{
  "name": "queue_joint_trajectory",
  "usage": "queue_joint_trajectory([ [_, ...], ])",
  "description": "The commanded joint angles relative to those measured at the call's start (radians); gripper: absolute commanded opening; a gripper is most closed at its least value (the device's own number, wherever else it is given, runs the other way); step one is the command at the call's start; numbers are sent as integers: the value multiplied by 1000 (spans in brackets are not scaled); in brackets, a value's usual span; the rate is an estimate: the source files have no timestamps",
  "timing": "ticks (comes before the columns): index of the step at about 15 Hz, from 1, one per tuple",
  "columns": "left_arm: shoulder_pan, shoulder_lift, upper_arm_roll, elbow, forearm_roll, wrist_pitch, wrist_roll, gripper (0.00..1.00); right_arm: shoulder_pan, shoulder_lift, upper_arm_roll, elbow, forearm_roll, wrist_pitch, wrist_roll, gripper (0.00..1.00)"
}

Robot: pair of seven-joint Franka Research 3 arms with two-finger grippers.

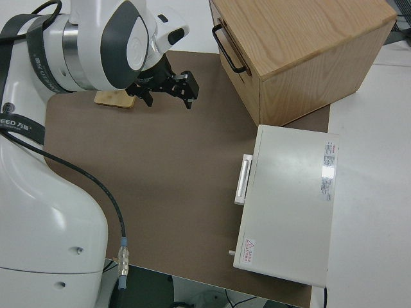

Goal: Pick gray plate from table and place it on lower plate rack with left arm
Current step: 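Move the left gripper down to the rim of the gray plate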

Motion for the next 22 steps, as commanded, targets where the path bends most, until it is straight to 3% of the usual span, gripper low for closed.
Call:
queue_joint_trajectory([
  [1, -13, -40, 1, -99, 12, -6, -9, 998, 7, 0, -6, 6, 3, -1, 4, 983],
  [12, -13, -46, 1, -138, 12, 18, -8, 998, 7, 0, -6, 6, 3, -1, 4, 983],
  [18, -7, -140, 3, -368, 12, 205, 18, 998, 7, 0, -6, 6, 3, -1, 4, 983],
  [22, 1, -144, 15, -447, 15, 258, 135, 998, 7, 0, -6, 6, 3, -1, 4, 983],
])
